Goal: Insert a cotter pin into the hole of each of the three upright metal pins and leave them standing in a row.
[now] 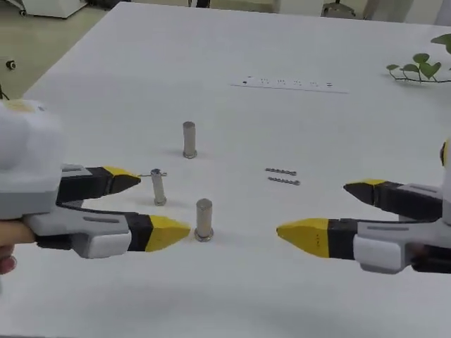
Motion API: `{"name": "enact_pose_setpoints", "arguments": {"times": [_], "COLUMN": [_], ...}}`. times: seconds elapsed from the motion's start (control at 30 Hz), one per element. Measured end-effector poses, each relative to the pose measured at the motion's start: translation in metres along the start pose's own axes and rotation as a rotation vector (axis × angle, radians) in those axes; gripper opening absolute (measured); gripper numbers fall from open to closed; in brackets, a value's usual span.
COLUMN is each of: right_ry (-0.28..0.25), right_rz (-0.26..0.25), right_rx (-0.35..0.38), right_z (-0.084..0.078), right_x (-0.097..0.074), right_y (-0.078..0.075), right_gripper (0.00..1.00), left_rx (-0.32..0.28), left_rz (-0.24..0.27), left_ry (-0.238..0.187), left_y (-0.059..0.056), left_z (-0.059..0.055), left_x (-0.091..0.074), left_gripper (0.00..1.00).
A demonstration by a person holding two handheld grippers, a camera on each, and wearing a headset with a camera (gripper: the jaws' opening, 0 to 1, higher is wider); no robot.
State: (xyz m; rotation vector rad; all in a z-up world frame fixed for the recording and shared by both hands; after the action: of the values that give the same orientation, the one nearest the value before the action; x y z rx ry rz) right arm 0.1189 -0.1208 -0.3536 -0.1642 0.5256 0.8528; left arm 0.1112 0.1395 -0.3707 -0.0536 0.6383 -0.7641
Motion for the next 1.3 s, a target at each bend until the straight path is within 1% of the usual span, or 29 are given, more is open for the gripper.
{"name": "enact_pose_setpoints", "arguments": {"times": [0.1, 0.17, 0.23, 0.27, 0.3, 0.33, 0.43, 0.5, 0.53, 0.6, 0.63, 0.67, 0.7, 0.77, 0.87, 0.9, 0.97, 1.07, 1.13, 1.17, 1.3], "right_ry": [0.029, 0.050, 0.073, 0.083, 0.090, 0.094, 0.125, 0.153, 0.183, 0.218, 0.245, 0.262, 0.283, 0.316, 0.364, 0.378, 0.409, 0.442, 0.454, 0.460, 0.495], "right_rz": [0.002, 0.005, 0.006, 0.009, 0.010, 0.011, 0.022, 0.035, 0.043, 0.053, 0.068, 0.084, 0.107, 0.128, 0.149, 0.142, 0.160, 0.179, 0.184, 0.195, 0.208], "right_rx": [-0.032, -0.050, -0.076, -0.089, -0.096, -0.100, -0.142, -0.178, -0.206, -0.248, -0.278, -0.298, -0.333, -0.385, -0.440, -0.446, -0.477, -0.528, -0.540, -0.549, -0.576], "right_z": [0.002, 0.002, 0.003, 0.004, 0.005, 0.005, 0.009, 0.011, 0.011, 0.012, 0.012, 0.012, 0.013, 0.014, 0.016, 0.017, 0.018, 0.021, 0.023, 0.024, 0.025], "right_x": [0.000, 0.000, 0.001, 0.001, 0.002, 0.002, 0.006, 0.008, 0.010, 0.013, 0.016, 0.018, 0.022, 0.028, 0.036, 0.039, 0.046, 0.055, 0.063, 0.067, 0.079], "right_y": [-0.006, -0.009, -0.013, -0.015, -0.016, -0.017, -0.021, -0.024, -0.027, -0.030, -0.031, -0.031, -0.032, -0.034, -0.039, -0.041, -0.045, -0.051, -0.057, -0.060, -0.071], "right_gripper": [0.83, 0.83, 0.82, 0.82, 0.82, 0.82, 0.81, 0.79, 0.78, 0.75, 0.73, 0.71, 0.69, 0.65, 0.61, 0.59, 0.58, 0.51, 0.46, 0.44, 0.34], "left_rx": [0.006, -0.010, -0.016, -0.006, -0.002, 0.001, -0.009, -0.005, -0.004, -0.009, -0.010, -0.013, -0.023, -0.034, -0.032, -0.029, -0.032, -0.033, -0.041, -0.046, -0.056], "left_rz": [-0.005, -0.012, -0.011, 0.015, 0.039, 0.036, 0.034, 0.030, 0.027, 0.021, 0.021, 0.023, 0.019, 0.005, -0.004, -0.007, -0.010, -0.011, -0.013, -0.015, -0.016], "left_ry": [-0.007, -0.012, -0.017, -0.048, -0.066, -0.070, -0.070, -0.069, -0.068, -0.065, -0.067, -0.068, -0.069, -0.069, -0.065, -0.062, -0.057, -0.055, -0.064, -0.065, -0.070], "left_y": [-0.002, -0.004, -0.006, -0.005, -0.003, -0.003, -0.003, -0.003, -0.004, -0.004, -0.004, -0.004, -0.004, -0.005, -0.007, -0.008, -0.008, -0.008, -0.009, -0.009, -0.010], "left_z": [-0.003, -0.004, -0.006, -0.005, -0.005, -0.006, -0.006, -0.007, -0.007, -0.008, -0.009, -0.010, -0.011, -0.013, -0.015, -0.016, -0.017, -0.019, -0.018, -0.018, -0.018], "left_x": [-0.003, -0.003, -0.002, -0.002, -0.002, -0.002, -0.002, -0.002, -0.002, -0.003, -0.002, -0.002, -0.002, -0.001, -0.001, 0.000, 0.000, 0.000, 0.000, 0.001, 0.002], "left_gripper": [0.81, 0.84, 0.91, 0.96, 0.99, 0.99, 0.99, 0.99, 0.99, 0.99, 0.99, 0.99, 0.99, 0.99, 0.99, 0.99, 0.99, 0.99, 0.99, 0.99, 0.99]}}
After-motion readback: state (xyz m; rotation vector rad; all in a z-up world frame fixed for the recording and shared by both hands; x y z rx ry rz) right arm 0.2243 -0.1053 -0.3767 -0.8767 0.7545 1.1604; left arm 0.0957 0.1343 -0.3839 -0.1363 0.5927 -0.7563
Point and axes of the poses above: the centre of the closed fingertips' face, and the gripper's own axes: x roughly forward along the fingers, y roughly to its left, z roughly out of its top, the point moved 7 cm from there along -x, roughly backward along the fingers, and after that the axes turned 9 degrees about -x, right-handed, at the moved point
